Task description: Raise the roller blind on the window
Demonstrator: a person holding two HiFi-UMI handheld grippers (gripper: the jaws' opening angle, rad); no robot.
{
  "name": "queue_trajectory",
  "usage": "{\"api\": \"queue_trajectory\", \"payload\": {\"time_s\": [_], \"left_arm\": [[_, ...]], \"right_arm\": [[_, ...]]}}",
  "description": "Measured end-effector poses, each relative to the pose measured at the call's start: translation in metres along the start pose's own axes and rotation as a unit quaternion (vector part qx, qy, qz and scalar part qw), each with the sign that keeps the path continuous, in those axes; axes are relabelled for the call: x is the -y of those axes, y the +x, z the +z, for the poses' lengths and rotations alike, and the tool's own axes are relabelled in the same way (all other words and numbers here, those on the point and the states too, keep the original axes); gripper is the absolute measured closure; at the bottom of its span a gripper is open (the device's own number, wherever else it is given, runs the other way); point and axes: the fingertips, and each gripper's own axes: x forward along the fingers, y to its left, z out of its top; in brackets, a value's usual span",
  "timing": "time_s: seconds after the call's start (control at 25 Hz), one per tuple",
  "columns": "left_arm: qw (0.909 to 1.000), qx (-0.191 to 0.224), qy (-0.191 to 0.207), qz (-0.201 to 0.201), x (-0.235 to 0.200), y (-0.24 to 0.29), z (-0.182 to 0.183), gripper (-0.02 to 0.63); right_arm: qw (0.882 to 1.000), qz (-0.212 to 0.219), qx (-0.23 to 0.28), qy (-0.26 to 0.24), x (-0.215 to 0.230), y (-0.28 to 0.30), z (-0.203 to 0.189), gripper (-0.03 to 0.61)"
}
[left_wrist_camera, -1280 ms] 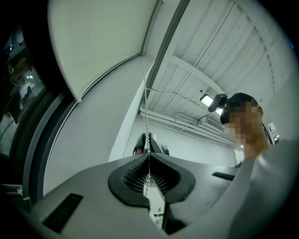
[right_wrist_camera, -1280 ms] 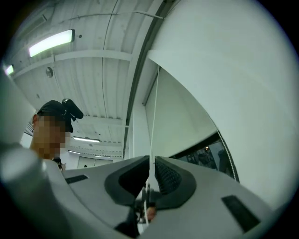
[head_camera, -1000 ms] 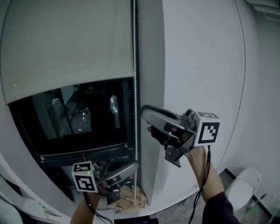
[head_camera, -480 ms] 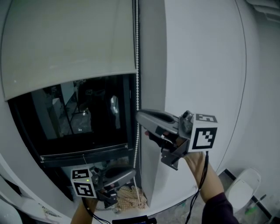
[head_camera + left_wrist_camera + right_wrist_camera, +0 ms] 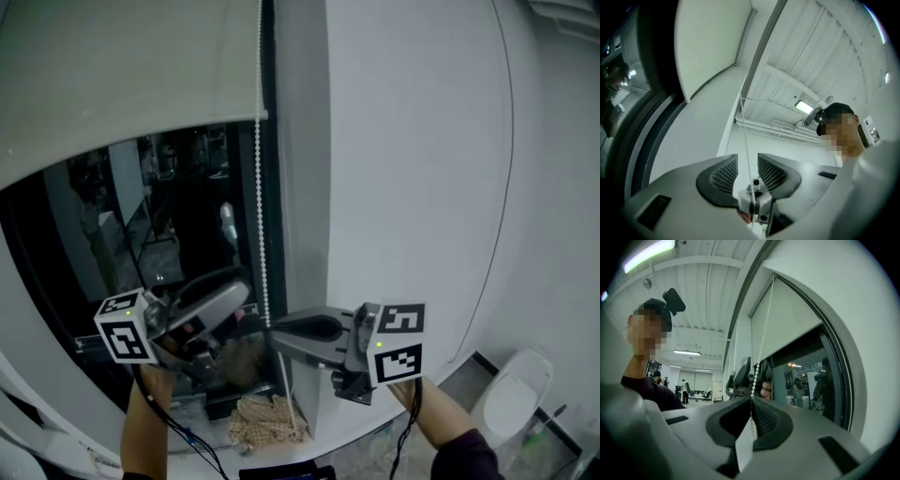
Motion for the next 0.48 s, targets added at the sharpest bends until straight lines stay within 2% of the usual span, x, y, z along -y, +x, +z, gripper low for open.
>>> {"api": "queue_trajectory", "payload": {"time_s": [0.24, 0.48], "left_arm": [[0.9993, -0.016, 0.030, -0.012, 0.013, 0.019, 0.013, 0.525], [0.9985, -0.028, 0.047, 0.007, 0.016, 0.021, 0.014, 0.528]], "right_arm": [[1.000, 0.009, -0.007, 0.024, -0.021, 0.000, -0.050, 0.561], [0.999, 0.021, -0.003, 0.041, -0.034, 0.006, -0.077, 0.561]]}}
